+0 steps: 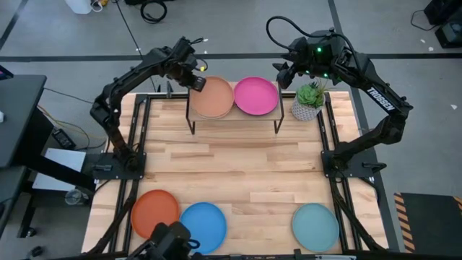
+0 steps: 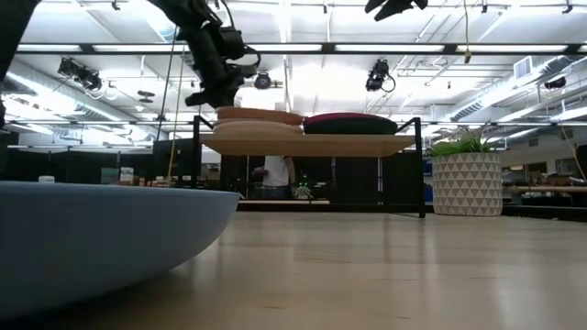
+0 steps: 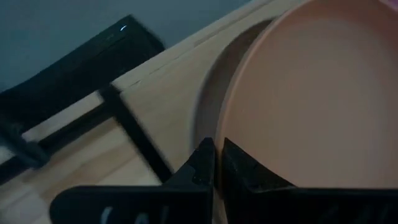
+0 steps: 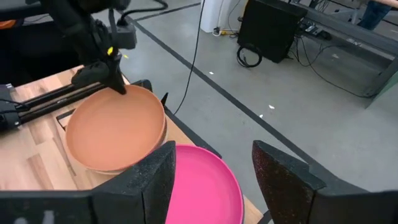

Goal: Place and stack plates onto a shelf
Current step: Stack the brown plate on top of the gray plate on the shelf, then stack the light blue plate on top of the brown plate on the shelf

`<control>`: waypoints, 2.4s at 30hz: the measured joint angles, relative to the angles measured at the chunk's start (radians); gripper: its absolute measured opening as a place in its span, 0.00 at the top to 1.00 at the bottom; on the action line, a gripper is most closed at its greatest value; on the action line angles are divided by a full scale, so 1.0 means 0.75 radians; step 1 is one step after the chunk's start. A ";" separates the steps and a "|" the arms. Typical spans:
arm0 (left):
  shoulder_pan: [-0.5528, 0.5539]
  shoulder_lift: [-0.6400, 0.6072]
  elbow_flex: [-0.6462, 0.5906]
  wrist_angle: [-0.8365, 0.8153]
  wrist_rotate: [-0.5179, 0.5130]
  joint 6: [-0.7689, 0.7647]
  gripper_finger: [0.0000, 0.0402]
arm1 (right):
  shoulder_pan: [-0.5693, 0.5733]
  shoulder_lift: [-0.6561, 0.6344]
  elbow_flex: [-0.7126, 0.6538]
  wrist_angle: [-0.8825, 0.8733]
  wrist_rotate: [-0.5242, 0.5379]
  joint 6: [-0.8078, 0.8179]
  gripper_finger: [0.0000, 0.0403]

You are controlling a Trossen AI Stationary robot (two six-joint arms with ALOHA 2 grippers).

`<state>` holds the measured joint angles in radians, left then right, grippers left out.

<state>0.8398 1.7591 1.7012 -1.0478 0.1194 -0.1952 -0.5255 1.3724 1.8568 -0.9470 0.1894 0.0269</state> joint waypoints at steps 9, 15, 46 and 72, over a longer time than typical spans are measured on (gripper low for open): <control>0.008 0.004 0.001 -0.047 -0.053 0.033 0.96 | 0.000 0.000 0.000 -0.002 -0.001 -0.004 0.53; 0.008 0.003 0.002 -0.012 -0.051 0.032 0.80 | 0.000 0.000 0.000 -0.002 -0.011 -0.005 0.55; -0.611 -0.280 0.002 0.041 0.310 0.370 0.61 | 0.199 -0.017 -0.371 -0.527 -0.889 -0.251 0.56; -0.382 -0.552 0.002 -0.014 0.101 0.346 0.61 | 1.104 -0.068 -1.288 -0.053 -0.906 0.169 0.54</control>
<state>0.5535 1.3449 1.7023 -1.0584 0.1948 0.0644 0.3029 1.3216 0.8908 -0.9871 -0.4904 0.1539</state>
